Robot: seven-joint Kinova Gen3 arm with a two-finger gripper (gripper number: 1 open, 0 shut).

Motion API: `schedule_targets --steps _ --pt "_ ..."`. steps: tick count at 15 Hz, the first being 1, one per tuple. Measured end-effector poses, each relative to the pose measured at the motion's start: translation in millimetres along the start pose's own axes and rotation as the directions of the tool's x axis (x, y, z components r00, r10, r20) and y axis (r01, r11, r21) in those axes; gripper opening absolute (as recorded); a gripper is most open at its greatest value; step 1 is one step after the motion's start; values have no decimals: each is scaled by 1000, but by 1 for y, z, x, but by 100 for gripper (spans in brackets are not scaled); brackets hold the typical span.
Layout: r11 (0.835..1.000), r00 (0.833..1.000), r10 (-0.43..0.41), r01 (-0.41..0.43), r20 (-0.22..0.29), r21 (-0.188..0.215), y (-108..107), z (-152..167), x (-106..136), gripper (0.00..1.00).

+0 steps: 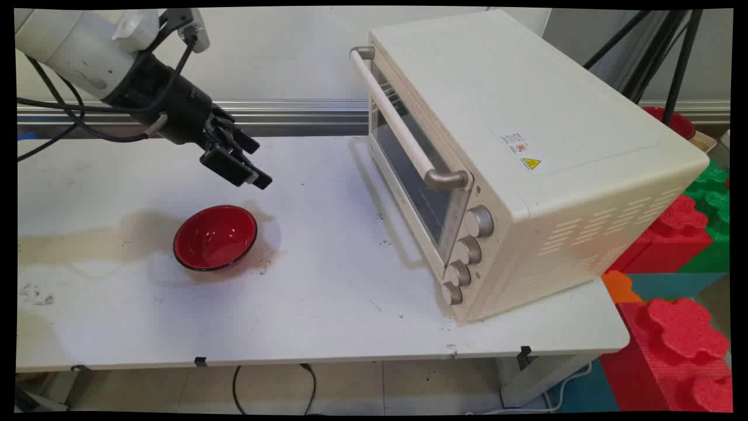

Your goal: Open the oven

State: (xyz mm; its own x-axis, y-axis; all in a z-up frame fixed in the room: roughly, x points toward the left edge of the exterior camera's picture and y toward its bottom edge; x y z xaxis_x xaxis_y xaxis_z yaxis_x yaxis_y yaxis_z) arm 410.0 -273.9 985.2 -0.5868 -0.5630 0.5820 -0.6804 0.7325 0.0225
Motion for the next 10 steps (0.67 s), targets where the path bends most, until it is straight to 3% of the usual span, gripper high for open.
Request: schedule_targets --steps 10 --pt "1000 1000 19 -19 -15 2 -1 -2 4 100"
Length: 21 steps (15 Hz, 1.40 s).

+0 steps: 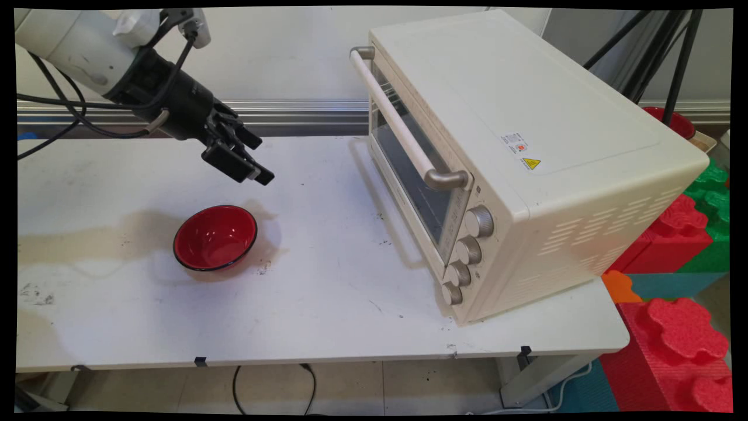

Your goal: Open the oven

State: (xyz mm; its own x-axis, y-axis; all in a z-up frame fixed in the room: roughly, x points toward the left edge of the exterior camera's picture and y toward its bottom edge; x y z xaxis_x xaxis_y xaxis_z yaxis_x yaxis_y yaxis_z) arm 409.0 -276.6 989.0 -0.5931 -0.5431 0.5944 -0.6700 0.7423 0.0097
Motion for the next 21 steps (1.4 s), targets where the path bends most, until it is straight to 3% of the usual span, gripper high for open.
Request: schedule_targets --steps 5,13,21 --pt "1000 999 11 -10 -39 14 -3 -13 18 100" --pt "1000 989 29 -28 -143 14 -13 -35 79 100" --pt "999 980 44 -47 -193 -8 -17 -30 132 100"
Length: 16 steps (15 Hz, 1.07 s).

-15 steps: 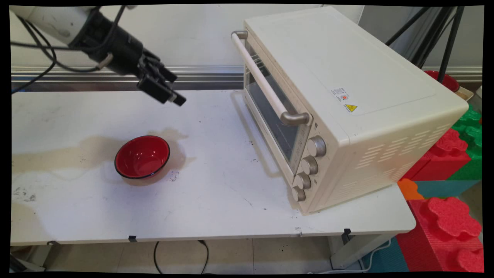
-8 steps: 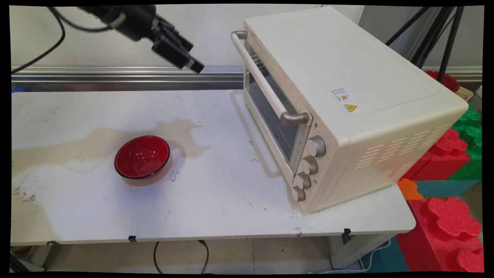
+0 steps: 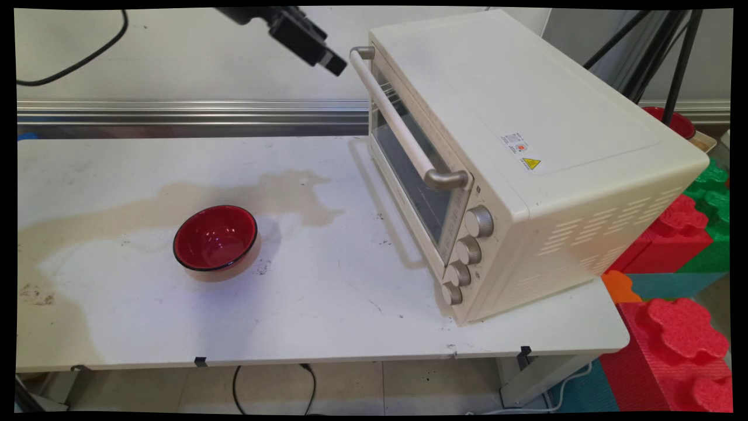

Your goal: Open the oven

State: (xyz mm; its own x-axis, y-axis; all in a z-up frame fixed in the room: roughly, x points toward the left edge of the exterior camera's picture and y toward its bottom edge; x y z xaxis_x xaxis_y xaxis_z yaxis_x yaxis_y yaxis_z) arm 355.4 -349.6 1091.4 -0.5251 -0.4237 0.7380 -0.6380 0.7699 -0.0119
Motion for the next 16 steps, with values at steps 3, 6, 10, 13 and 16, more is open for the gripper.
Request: schedule_targets --steps 3,6,10,13,16 --pt "1000 1000 13 -13 -3 -13 0 8 12 100" --pt "1000 1000 17 -17 -2 -24 1 15 19 100" --pt "999 1000 21 -21 3 -36 3 25 26 0" --pt "999 1000 24 -24 15 -46 4 36 30 0" --pt "999 1000 17 -16 27 -49 6 48 30 0"
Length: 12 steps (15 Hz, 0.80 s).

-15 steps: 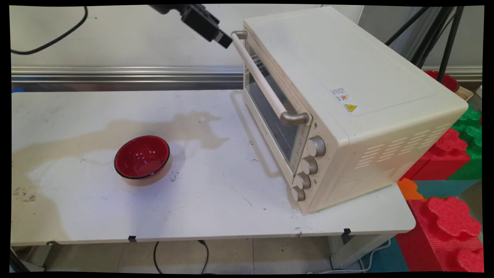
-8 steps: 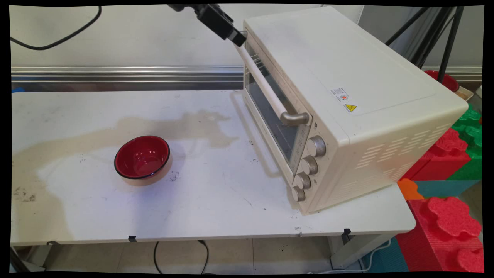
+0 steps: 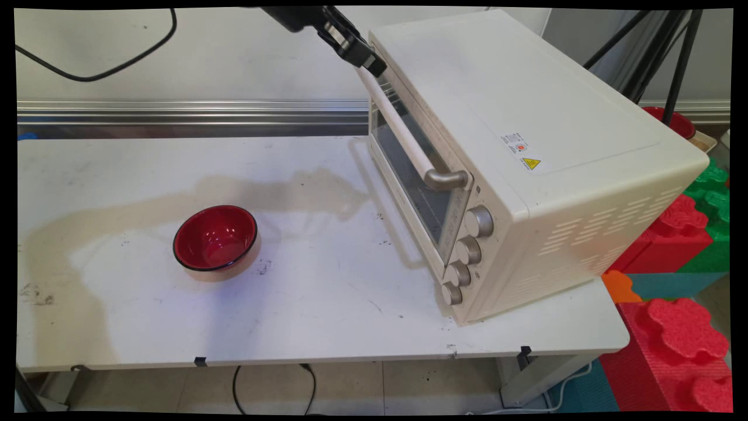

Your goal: Open the oven

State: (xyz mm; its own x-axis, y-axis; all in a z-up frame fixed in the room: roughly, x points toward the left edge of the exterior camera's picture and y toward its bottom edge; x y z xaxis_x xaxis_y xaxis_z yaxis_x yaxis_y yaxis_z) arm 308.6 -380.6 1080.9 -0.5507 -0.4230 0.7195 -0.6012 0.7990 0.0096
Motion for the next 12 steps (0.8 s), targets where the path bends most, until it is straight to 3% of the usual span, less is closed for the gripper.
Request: schedule_targets --steps 12 --pt "998 998 -61 61 7 18 4 60 0 0"
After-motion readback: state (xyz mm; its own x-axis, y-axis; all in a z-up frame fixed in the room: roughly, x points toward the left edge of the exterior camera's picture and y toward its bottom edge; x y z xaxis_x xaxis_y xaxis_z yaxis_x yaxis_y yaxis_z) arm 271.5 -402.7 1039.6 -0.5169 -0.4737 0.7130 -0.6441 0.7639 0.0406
